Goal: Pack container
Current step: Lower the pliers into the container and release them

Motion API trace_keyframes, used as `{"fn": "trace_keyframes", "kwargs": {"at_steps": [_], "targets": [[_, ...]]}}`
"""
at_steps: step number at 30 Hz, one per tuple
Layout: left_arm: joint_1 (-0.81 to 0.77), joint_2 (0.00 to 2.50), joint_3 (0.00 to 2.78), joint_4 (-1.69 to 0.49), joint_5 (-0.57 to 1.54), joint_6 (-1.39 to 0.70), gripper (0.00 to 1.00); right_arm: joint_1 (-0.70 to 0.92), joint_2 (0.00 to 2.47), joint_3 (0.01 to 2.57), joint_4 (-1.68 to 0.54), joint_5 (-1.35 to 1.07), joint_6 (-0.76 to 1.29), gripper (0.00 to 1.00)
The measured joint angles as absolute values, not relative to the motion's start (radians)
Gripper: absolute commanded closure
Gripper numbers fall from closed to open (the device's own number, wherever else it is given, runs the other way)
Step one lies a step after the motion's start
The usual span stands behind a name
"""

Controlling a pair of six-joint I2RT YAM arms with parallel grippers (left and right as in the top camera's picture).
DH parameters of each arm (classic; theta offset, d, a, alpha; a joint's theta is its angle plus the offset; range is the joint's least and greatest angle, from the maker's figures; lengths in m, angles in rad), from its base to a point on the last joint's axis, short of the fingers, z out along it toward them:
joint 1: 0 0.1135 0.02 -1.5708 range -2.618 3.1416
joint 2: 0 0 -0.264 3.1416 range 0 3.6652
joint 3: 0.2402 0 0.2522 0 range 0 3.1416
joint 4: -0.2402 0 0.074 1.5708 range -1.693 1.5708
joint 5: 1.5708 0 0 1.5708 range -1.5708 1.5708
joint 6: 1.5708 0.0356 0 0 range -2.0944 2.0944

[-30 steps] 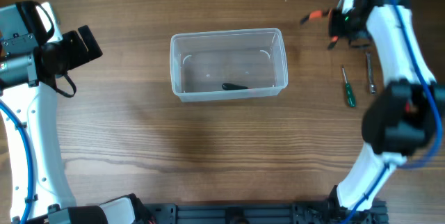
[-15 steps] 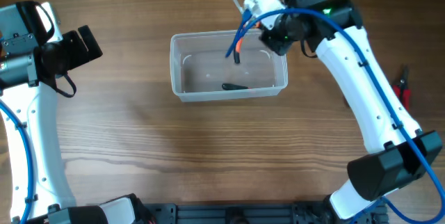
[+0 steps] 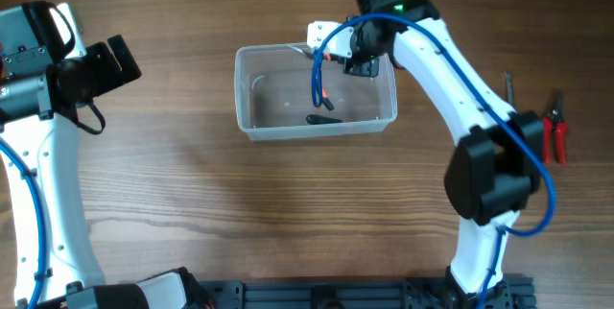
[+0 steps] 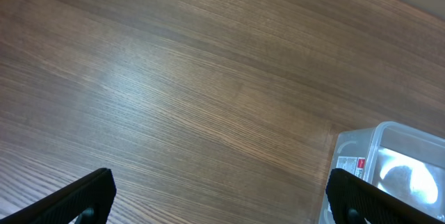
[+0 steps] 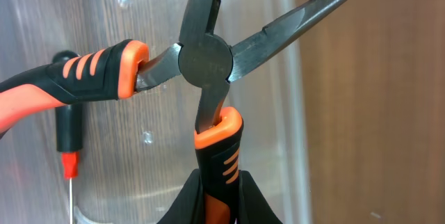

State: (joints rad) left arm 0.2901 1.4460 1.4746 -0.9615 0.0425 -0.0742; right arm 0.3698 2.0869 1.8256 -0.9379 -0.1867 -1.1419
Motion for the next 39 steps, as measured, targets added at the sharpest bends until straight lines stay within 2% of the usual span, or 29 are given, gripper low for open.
{"fn": "trace_keyframes", "kwargs": {"at_steps": [16,17,19,20,21,26,28,31,32,33,37,39], "targets": [[0.290,1.446,1.475,-0.962,0.043,-0.074,0.00,0.399,2.219,1.823,-1.024,-0.228,-1.143,0.94],[0.290,1.446,1.475,-0.962,0.043,-0.074,0.00,0.399,2.227,1.822,-1.025,-0.229,-1.143,0.84],[0.290,1.446,1.475,-0.962,0.043,-0.074,0.00,0.399,2.230,1.822,-1.024,-0.229,-1.142,0.75],[0.290,1.446,1.475,-0.962,0.043,-0.074,0.00,0.399,2.230,1.822,-1.017,-0.234,-1.138,0.62],[0.290,1.446,1.475,-0.962,0.043,-0.075,0.00,0.399,2.230,1.822,-1.011,-0.237,-1.131,0.54],[0.290,1.446,1.475,-0.962,0.043,-0.074,0.00,0.399,2.230,1.822,-1.001,-0.239,-1.038,0.58],[0.290,1.446,1.475,-0.962,0.043,-0.074,0.00,0.399,2.227,1.827,-1.007,-0.229,-0.940,0.55],[0.290,1.446,1.475,-0.962,0.043,-0.074,0.00,0.399,2.175,1.880,-1.071,-0.180,-0.700,0.40],[0.290,1.446,1.475,-0.962,0.043,-0.074,0.00,0.398,2.124,1.917,-1.090,-0.141,-0.606,0.25],[0.290,1.446,1.475,-0.962,0.043,-0.074,0.00,0.397,2.065,1.943,-1.091,-0.099,-0.526,0.15],[0.290,1.446,1.475,-0.962,0.043,-0.075,0.00,0.324,1.805,1.996,-1.105,0.045,-0.284,0.01],[0.290,1.446,1.475,-0.962,0.043,-0.074,0.00,0.211,1.705,2.020,-1.180,0.091,-0.196,0.00]]}}
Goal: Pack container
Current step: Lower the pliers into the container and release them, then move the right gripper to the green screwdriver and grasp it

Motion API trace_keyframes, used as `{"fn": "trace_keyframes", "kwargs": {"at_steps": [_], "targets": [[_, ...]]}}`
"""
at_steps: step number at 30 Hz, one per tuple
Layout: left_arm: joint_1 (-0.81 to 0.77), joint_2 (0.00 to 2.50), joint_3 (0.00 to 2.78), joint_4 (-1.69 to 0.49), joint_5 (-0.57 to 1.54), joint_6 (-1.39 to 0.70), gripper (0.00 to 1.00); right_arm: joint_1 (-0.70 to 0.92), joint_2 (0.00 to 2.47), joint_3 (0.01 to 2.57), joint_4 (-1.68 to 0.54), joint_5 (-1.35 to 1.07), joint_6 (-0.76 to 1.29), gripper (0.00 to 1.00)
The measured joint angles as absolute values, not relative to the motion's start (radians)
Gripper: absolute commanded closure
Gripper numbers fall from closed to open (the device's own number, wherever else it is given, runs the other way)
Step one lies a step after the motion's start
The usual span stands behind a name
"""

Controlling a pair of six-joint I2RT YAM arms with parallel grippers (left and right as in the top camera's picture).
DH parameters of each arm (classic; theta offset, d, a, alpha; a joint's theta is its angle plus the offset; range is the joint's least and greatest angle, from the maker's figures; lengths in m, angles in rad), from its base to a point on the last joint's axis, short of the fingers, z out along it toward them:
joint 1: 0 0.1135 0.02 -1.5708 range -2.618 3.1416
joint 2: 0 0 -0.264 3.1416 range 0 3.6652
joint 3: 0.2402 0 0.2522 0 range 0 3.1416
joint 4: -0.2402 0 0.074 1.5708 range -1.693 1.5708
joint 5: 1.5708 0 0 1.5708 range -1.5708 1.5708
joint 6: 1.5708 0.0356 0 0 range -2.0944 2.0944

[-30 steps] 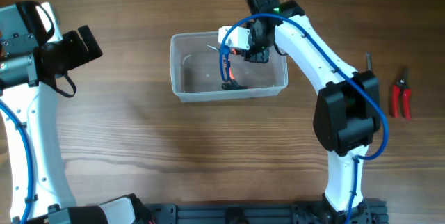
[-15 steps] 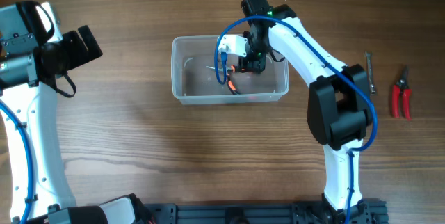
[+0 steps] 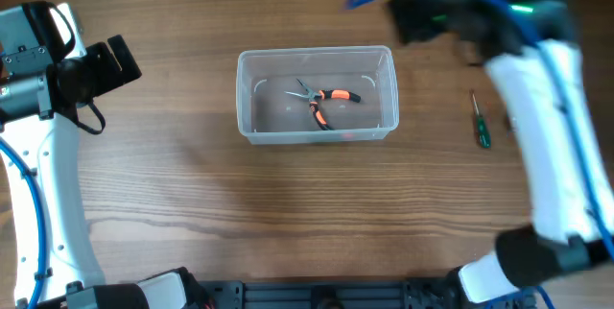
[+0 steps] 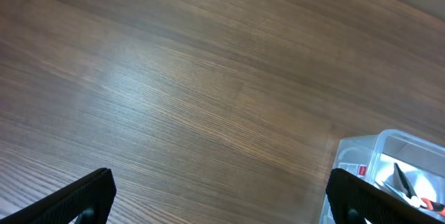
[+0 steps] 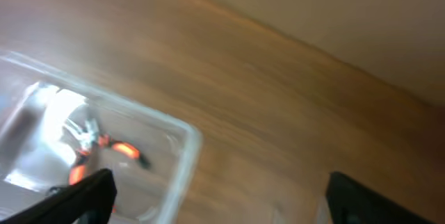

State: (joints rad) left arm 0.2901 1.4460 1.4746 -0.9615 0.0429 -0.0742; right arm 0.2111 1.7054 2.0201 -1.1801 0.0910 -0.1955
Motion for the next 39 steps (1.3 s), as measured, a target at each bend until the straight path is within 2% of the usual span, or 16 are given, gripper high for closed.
{"fn": "trace_keyframes", "kwargs": {"at_steps": [4,8,14,17,21,26,29,34,39], "targets": [[0.290,1.446,1.475,-0.962,0.043,-0.074,0.00,-0.046,1.698,1.996,-1.397,0.112,-0.166,0.00],[0.290,1.446,1.475,-0.958,0.043,-0.075,0.00,-0.185,1.725,1.907,-1.488,0.052,-0.168,0.00],[0.290,1.446,1.475,-0.953,0.043,-0.074,0.00,-0.214,1.708,1.867,-1.599,-0.024,-0.120,0.00],[0.290,1.446,1.475,-0.952,0.043,-0.074,0.00,-0.214,1.536,1.783,-1.599,-0.049,-0.104,0.00],[0.290,1.448,1.475,-0.950,0.042,-0.074,0.00,-0.214,1.153,1.632,-1.588,-0.072,-0.078,0.00],[0.290,1.448,1.475,-0.951,0.043,-0.074,0.00,-0.213,1.008,1.346,-1.311,-0.084,-0.060,0.00],[0.290,1.448,1.475,-0.950,0.043,-0.074,0.00,-0.213,1.045,1.176,-1.061,-0.086,-0.179,0.00],[0.290,1.448,1.475,-0.959,0.043,-0.074,0.00,-0.213,1.323,1.096,-0.941,-0.031,-0.470,0.00],[0.290,1.448,1.475,-0.976,0.043,-0.074,0.00,-0.238,1.628,1.092,-0.828,0.002,-0.547,0.00]]}}
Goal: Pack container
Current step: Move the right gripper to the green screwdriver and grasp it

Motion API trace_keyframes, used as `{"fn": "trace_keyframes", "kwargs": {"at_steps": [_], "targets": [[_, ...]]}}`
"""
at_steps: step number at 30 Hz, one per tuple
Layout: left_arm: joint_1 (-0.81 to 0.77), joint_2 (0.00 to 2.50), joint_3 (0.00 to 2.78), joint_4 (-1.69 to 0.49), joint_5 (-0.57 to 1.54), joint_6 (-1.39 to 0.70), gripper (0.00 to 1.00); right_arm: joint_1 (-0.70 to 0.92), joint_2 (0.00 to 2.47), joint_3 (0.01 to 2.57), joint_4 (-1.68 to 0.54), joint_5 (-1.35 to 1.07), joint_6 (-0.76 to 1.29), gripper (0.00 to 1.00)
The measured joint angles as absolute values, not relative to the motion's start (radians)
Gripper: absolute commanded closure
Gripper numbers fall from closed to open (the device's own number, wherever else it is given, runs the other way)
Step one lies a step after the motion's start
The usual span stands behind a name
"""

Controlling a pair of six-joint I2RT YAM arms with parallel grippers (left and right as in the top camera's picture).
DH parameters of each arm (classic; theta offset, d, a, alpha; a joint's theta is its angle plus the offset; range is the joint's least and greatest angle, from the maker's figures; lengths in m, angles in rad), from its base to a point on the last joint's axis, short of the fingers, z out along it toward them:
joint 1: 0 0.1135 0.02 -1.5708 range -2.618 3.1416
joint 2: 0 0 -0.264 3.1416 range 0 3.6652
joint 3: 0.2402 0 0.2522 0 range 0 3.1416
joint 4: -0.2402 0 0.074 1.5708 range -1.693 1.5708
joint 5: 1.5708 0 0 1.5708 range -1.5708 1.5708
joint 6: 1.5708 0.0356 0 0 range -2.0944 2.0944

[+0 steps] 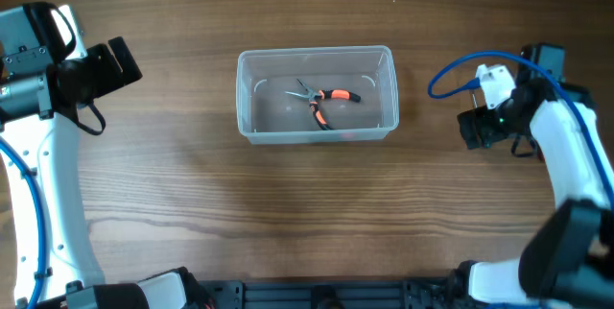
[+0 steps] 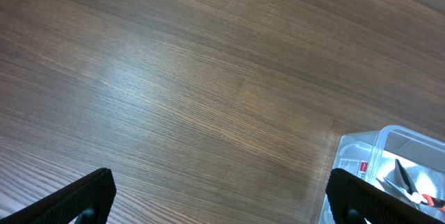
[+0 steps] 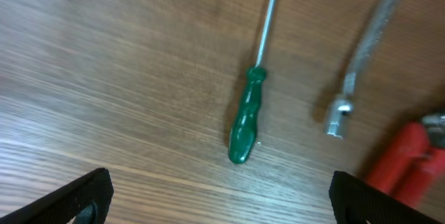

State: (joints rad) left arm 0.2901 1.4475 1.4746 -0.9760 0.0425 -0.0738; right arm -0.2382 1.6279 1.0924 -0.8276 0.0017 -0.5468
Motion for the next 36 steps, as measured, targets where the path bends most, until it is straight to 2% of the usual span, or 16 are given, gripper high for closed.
{"fn": "trace_keyframes", "kwargs": {"at_steps": [5,15,17,18,21,24,26,27,29,32,34,36], "targets": [[0.290,1.448,1.475,-0.981,0.043,-0.074,0.00,-0.248,1.783,1.092,-0.741,0.001,-0.579,0.00],[0.290,1.448,1.475,-0.997,0.043,-0.074,0.00,-0.250,1.861,1.090,-0.692,-0.047,-0.636,0.01],[0.290,1.448,1.475,-0.998,0.051,-0.074,0.00,-0.250,1.866,1.092,-0.693,-0.048,-0.638,0.05],[0.290,1.448,1.475,-0.999,0.058,-0.074,0.00,-0.251,1.869,1.096,-0.693,-0.048,-0.638,0.08],[0.290,1.448,1.475,-1.000,0.066,-0.074,0.00,-0.255,1.880,1.109,-0.692,-0.048,-0.628,0.28],[0.290,1.448,1.475,-1.003,0.071,-0.074,0.00,-0.257,1.885,1.115,-0.683,-0.053,-0.627,0.56],[0.290,1.448,1.475,-1.003,0.073,-0.074,0.00,-0.257,1.886,1.116,-0.674,-0.056,-0.627,0.63],[0.290,1.448,1.475,-1.003,0.073,-0.074,0.00,-0.257,1.886,1.116,-0.673,-0.058,-0.630,0.70],[0.290,1.448,1.475,-1.003,0.074,-0.074,0.00,-0.257,1.887,1.116,-0.666,-0.060,-0.630,0.78],[0.290,1.448,1.475,-1.003,0.074,-0.074,0.00,-0.257,1.887,1.116,-0.661,-0.060,-0.627,0.84],[0.290,1.448,1.475,-1.003,0.074,-0.074,0.00,-0.257,1.887,1.116,-0.660,-0.060,-0.627,0.92],[0.290,1.448,1.475,-1.003,0.074,-0.074,0.00,-0.257,1.887,1.116,-0.659,-0.060,-0.624,0.95]]}}
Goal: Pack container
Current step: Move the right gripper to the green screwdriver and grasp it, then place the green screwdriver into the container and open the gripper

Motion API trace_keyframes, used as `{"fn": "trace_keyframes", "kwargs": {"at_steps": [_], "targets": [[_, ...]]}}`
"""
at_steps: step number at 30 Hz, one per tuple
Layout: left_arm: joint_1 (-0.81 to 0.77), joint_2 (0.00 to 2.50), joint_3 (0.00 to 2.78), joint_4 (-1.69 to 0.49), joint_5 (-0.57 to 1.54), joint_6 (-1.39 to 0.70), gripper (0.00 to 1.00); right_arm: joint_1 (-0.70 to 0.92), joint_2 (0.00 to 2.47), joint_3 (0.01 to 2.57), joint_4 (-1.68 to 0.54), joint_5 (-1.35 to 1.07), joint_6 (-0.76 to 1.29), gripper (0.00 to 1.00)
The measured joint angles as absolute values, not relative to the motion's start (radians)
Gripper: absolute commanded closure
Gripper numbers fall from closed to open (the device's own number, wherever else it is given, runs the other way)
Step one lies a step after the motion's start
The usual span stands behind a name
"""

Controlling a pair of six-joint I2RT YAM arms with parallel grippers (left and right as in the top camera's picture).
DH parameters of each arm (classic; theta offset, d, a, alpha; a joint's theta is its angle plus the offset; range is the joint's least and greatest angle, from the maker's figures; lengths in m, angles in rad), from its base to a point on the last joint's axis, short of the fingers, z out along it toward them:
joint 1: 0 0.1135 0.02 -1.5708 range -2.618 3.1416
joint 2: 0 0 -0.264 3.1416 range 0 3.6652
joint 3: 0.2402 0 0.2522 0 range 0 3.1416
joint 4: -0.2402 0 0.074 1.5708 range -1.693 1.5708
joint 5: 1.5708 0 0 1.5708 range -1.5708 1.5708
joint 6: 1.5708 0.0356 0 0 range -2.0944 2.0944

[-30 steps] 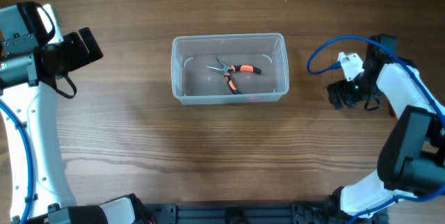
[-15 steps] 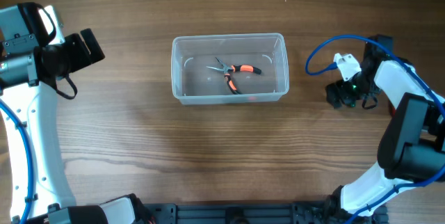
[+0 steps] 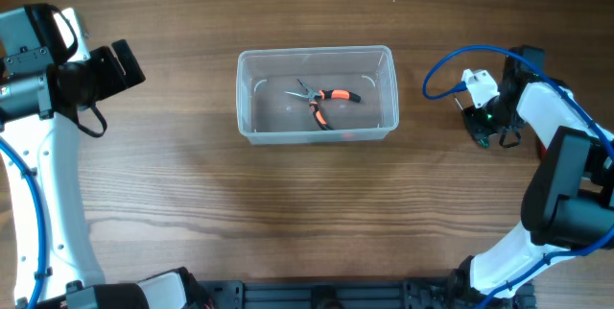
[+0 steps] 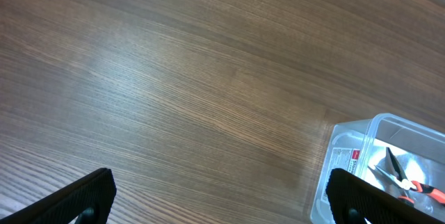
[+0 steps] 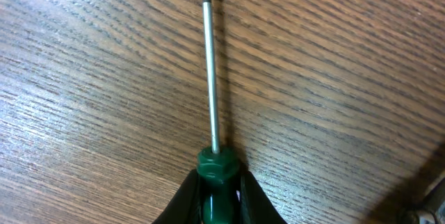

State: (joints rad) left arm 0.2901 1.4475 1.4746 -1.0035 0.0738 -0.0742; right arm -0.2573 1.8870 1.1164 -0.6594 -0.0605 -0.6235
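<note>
A clear plastic container (image 3: 252, 93) stands mid-table with orange-handled pliers (image 3: 323, 99) lying inside it; its corner (image 4: 361, 147) also shows in the left wrist view. To the right of it my right gripper (image 3: 483, 125) is down at the table. In the right wrist view its fingers (image 5: 188, 196) are shut on the green handle of a screwdriver (image 5: 210, 113), whose steel shaft lies on the wood pointing away. My left gripper (image 3: 123, 64) stands open at the far left, over bare wood, holding nothing.
The wooden table (image 3: 288, 213) carries the container in the middle. A blue cable (image 3: 441, 69) loops beside the right wrist. At the lower right corner of the right wrist view a dark edge of another tool shows.
My right gripper was open above the green screwdriver on the table. Now it is low on the table and shut on the screwdriver's handle. The left arm has barely moved.
My right gripper first held the orange pliers by one handle over the container. Then the pliers lay in the container and the gripper was away to the right. It then stood open above the green screwdriver, and now it grips that handle.
</note>
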Motion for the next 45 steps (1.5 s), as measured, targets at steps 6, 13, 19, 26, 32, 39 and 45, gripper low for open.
{"fn": "trace_keyframes", "kwargs": {"at_steps": [6,13,19,26,32,39,45], "targets": [[0.290,1.448,1.475,-1.004,0.074,-0.074,0.00,-0.257,1.887,1.116,-0.657,-0.061,-0.627,0.96],[0.290,1.448,1.475,-1.014,0.077,-0.074,0.00,-0.256,1.903,1.178,-0.776,-0.099,-0.545,0.96],[0.290,1.448,1.475,-1.055,0.077,-0.074,0.00,-0.178,1.838,1.492,-1.019,-0.166,-0.493,0.96],[0.290,1.448,1.475,-1.075,0.076,-0.074,0.00,0.187,1.729,1.682,-1.085,-0.187,-0.541,0.96],[0.290,1.448,1.475,-1.077,0.076,-0.074,0.00,0.455,1.749,1.682,-1.058,-0.192,-0.738,0.96],[0.290,1.448,1.475,-1.077,0.077,-0.074,0.00,0.488,1.849,1.682,-1.045,-0.215,-0.817,0.96],[0.290,1.448,1.475,-1.077,0.077,-0.074,0.00,0.488,1.863,1.682,-1.013,-0.230,-0.825,0.96]]}}
